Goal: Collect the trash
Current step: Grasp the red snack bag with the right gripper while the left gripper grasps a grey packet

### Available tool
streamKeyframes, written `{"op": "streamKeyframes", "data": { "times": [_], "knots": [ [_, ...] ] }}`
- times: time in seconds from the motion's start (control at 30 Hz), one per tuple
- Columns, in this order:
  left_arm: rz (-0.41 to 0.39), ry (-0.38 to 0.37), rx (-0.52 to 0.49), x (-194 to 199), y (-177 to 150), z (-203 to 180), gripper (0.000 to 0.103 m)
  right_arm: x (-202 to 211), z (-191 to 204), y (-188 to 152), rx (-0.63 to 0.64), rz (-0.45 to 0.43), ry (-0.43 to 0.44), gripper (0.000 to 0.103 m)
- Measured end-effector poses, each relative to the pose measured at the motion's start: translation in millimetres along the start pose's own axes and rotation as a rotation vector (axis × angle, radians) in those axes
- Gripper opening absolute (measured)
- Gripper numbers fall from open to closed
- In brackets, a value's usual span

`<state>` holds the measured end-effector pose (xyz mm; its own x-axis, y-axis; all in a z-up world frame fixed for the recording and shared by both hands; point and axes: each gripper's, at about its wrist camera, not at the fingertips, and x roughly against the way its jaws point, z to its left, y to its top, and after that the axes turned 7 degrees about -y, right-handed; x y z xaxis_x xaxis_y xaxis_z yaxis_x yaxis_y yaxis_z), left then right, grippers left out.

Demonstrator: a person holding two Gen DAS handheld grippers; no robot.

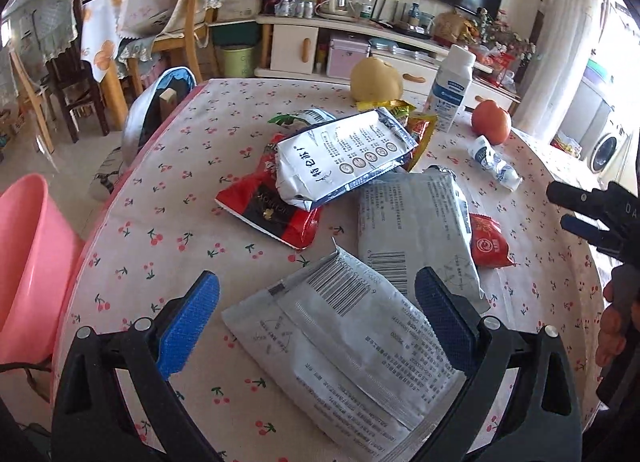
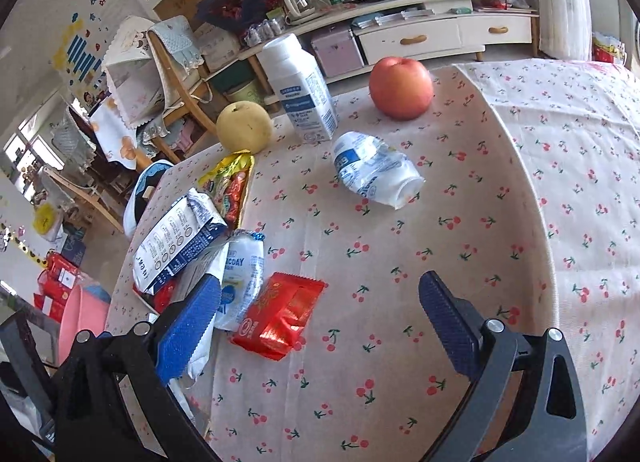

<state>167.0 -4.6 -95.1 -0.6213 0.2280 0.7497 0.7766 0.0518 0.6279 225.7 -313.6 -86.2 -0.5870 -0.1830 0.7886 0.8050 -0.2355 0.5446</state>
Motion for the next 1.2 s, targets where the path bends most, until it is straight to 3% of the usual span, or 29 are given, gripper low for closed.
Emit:
{"op": "streamKeyframes", "data": {
  "times": [0.23, 0.3, 0.37, 0.57, 0.77, 1.2],
  "knots": [
    [0.026, -0.039, 0.124, 3.7, -6.8, 6.7, 0.099, -11.6, 21.3, -9.4, 0.105, 0.03, -0.044, 0.097],
    [0.044, -0.034, 0.132, -0.5, -8.7, 6.0, 0.099, -17.9, 24.3, -12.5, 0.12, 0.046, -0.048, 0.094],
    [0.053, -0.029, 0.145, -3.5, -10.5, 6.6, 0.099, -25.3, 28.0, -15.3, 0.13, 0.069, -0.046, 0.081],
    [0.098, -0.048, 0.165, -17.1, -13.1, 3.4, 0.099, -39.0, 45.4, -25.0, 0.2, 0.078, -0.09, 0.079],
    [0.111, -0.035, 0.127, -28.0, -10.3, -4.5, 0.099, -47.3, 58.6, -32.1, 0.279, 0.06, -0.156, 0.079],
    [0.143, 0.041, -0.006, -36.9, -6.9, -9.0, 0.099, -54.1, 55.4, -31.0, 0.3, 0.058, -0.2, 0.087]
  ]
}}
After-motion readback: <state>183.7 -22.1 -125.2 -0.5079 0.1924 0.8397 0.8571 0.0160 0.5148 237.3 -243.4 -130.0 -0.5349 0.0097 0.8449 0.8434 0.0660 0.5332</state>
